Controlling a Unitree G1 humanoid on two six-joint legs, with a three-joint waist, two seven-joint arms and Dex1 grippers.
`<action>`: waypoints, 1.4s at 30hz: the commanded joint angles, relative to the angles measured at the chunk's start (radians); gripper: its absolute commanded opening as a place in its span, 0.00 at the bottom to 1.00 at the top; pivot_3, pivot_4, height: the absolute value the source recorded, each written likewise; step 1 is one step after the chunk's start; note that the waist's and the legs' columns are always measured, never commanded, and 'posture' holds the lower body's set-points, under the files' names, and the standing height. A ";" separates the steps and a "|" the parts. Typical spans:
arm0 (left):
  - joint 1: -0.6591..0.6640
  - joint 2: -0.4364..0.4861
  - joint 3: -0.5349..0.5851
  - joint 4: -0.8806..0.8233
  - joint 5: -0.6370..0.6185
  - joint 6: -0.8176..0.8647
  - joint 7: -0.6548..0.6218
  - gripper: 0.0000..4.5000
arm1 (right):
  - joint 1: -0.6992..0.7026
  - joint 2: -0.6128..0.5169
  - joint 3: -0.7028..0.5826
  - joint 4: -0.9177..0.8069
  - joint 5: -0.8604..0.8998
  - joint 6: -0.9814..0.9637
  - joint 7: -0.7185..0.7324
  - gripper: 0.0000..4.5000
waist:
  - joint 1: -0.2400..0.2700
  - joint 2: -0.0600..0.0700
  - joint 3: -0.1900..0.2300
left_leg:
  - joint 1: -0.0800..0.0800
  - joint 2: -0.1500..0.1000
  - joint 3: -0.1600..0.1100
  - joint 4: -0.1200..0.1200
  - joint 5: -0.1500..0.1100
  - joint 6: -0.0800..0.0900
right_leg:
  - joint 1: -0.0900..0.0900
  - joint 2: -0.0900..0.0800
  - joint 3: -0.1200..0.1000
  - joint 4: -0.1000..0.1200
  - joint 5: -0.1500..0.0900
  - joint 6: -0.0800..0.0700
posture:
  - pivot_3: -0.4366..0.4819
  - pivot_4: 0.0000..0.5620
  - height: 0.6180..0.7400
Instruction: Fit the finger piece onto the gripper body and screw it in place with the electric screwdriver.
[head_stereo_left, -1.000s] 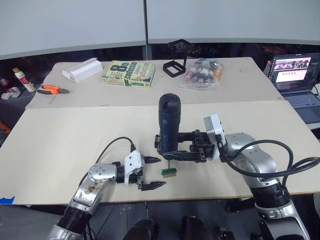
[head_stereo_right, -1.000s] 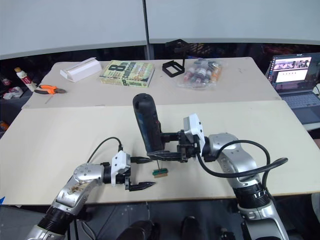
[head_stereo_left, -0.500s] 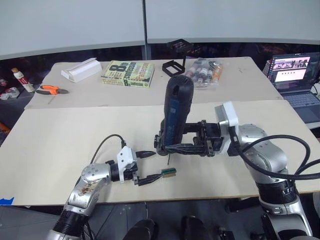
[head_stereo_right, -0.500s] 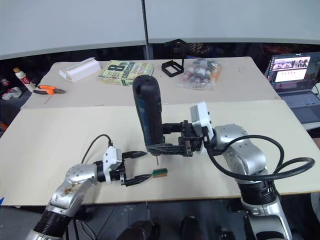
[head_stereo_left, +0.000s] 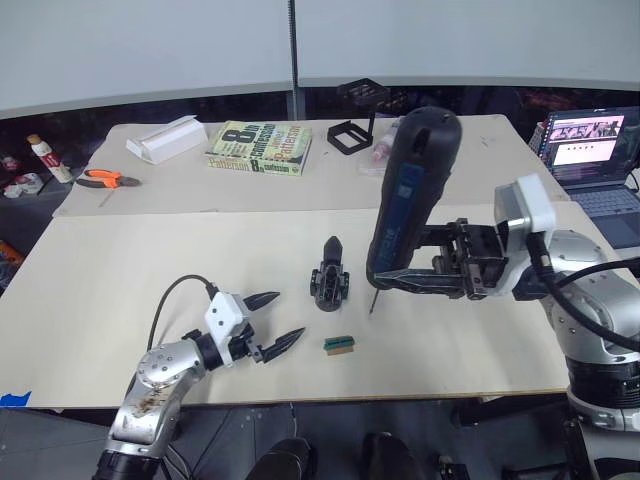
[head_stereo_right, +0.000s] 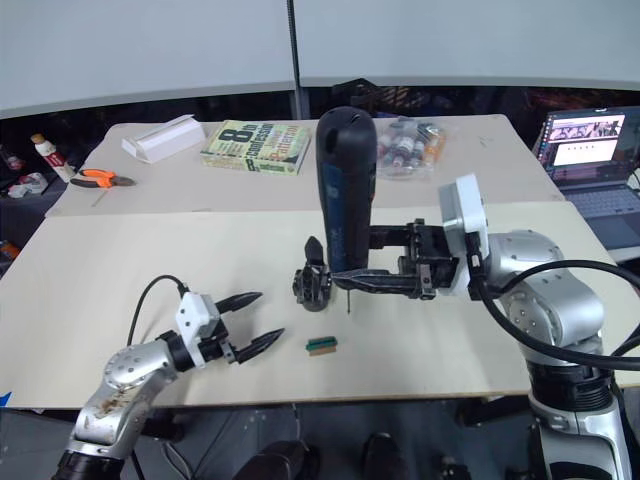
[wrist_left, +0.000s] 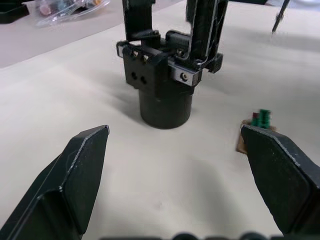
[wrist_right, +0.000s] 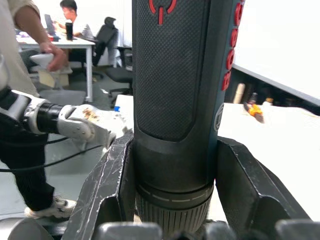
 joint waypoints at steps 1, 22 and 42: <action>-0.082 -0.048 -0.053 0.070 0.058 -0.016 0.046 0.99 | -0.019 -0.008 -0.047 -0.018 0.042 -0.012 0.008 0.41 | 0.002 0.000 0.000 | 0.000 0.000 0.000 0.000 0.000 0.000 | 0.000 0.000 0.000 0.000 0.000 0.000 | 0.48 0.27 1.00; -0.284 -0.231 -0.139 0.412 0.166 -0.166 0.109 0.99 | 0.001 -0.028 -0.060 -0.064 0.060 -0.005 -0.042 0.41 | 0.021 0.000 0.000 | -0.001 0.000 0.000 0.003 0.000 0.000 | 0.000 -0.001 0.000 0.000 0.000 0.001 | 0.48 0.27 1.00; -0.405 -0.073 -0.089 0.574 0.007 -0.304 -0.378 0.51 | 0.022 -0.075 -0.085 -0.066 0.083 0.010 -0.033 0.41 | 0.018 0.000 0.000 | -0.003 0.000 0.000 0.003 0.000 0.000 | -0.002 0.000 -0.001 0.000 0.001 0.001 | 0.48 0.27 1.00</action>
